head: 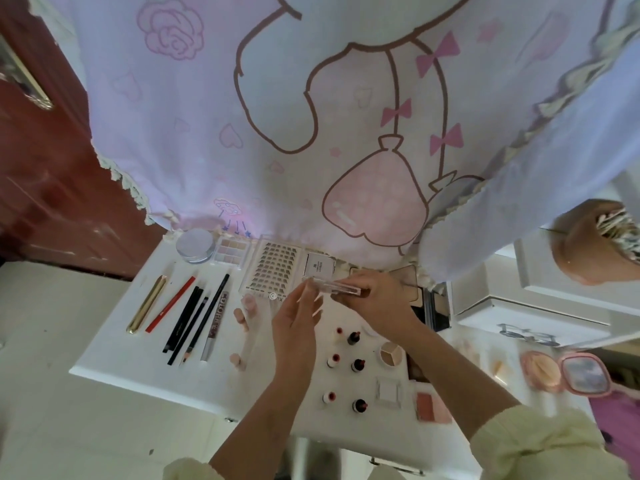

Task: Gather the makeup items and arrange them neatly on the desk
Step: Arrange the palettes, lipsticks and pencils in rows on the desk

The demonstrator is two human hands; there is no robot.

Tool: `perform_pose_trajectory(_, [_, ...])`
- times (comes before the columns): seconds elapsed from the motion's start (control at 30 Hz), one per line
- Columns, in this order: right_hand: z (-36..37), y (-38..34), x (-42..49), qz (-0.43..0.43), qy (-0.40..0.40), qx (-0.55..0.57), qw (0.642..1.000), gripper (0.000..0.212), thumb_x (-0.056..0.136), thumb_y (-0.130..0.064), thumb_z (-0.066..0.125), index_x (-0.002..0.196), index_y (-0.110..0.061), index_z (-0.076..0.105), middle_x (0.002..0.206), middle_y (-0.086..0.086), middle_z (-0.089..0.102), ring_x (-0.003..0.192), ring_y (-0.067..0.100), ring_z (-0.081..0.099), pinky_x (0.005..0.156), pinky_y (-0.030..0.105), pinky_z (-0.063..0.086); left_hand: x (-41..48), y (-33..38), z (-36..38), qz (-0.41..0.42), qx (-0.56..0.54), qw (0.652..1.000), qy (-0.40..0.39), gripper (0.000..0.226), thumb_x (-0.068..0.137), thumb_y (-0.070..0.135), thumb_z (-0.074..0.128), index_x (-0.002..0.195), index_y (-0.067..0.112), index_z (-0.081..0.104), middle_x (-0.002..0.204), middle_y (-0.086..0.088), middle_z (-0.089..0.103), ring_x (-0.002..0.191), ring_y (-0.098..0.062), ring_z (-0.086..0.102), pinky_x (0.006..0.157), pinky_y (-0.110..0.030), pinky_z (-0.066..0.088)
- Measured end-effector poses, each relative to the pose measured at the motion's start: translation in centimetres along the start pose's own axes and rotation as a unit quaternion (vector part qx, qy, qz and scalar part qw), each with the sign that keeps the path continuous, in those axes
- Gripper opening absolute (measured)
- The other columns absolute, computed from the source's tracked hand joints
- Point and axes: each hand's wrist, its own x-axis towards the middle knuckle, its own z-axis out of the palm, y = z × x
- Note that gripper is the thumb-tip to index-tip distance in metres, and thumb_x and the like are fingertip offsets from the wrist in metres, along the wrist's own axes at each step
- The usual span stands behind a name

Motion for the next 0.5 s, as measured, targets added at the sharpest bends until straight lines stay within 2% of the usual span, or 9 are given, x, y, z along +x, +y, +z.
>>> perform_pose_trajectory(0.07, [-0.6,-0.2,-0.9,0.004,0.013,-0.003,1.0,0.022,0.087,-0.029,0.07,0.109,-0.027,0.074,0.096,-0.017,0.062,0.088,0.0,0.056,0.08,0.02,0.045,-0.5,0.8,0.0,-0.017,-0.04,0.999,0.009,0.024,0.092,0.029,0.059,0.111,0.019,0.07,0.102,0.001,0.074,0.1,-0.013,0.069,0.089,-0.031,0.053])
perform_pose_trajectory(0.13, [-1.0,-0.4,-1.8,-0.006,0.023,0.009,1.0,0.025,0.088,-0.027,0.069,0.113,-0.027,0.072,0.104,-0.014,0.062,0.095,0.001,0.057,0.084,0.017,0.045,-0.8,1.3,0.0,-0.036,-0.054,0.998,0.009,0.024,0.089,0.027,0.064,0.109,0.015,0.072,0.1,0.001,0.075,0.101,-0.014,0.069,0.091,-0.032,0.053])
perform_pose_trajectory(0.23, [-1.4,-0.6,-3.0,0.002,0.04,0.06,0.997,0.029,0.085,-0.025,0.073,0.114,-0.027,0.071,0.104,-0.009,0.061,0.091,0.003,0.058,0.08,0.012,0.044,-1.3,1.7,0.0,-0.043,-0.059,0.997,-0.012,0.014,0.087,0.024,0.067,0.097,0.023,0.077,0.099,0.003,0.075,0.101,-0.013,0.068,0.094,-0.032,0.051])
perform_pose_trajectory(0.33, [-1.8,-0.6,-3.8,0.023,0.049,0.086,0.995,0.031,0.084,-0.028,0.074,0.114,-0.031,0.07,0.097,-0.007,0.053,0.086,0.002,0.053,0.078,0.017,0.044,-2.0,2.1,0.1,-0.04,-0.07,0.996,-0.024,0.017,0.086,0.024,0.067,0.079,0.034,0.079,0.099,0.004,0.075,0.103,-0.015,0.067,0.091,-0.03,0.05])
perform_pose_trajectory(0.5, [-2.1,-0.7,-4.7,0.013,0.054,0.07,0.996,0.031,0.084,-0.031,0.073,0.114,-0.035,0.069,0.089,-0.005,0.043,0.076,0.002,0.044,0.068,0.012,0.04,-2.9,2.3,0.0,-0.029,-0.075,0.996,-0.039,0.01,0.08,0.031,0.069,0.082,0.032,0.079,0.099,0.005,0.075,0.104,-0.015,0.065,0.09,-0.029,0.05])
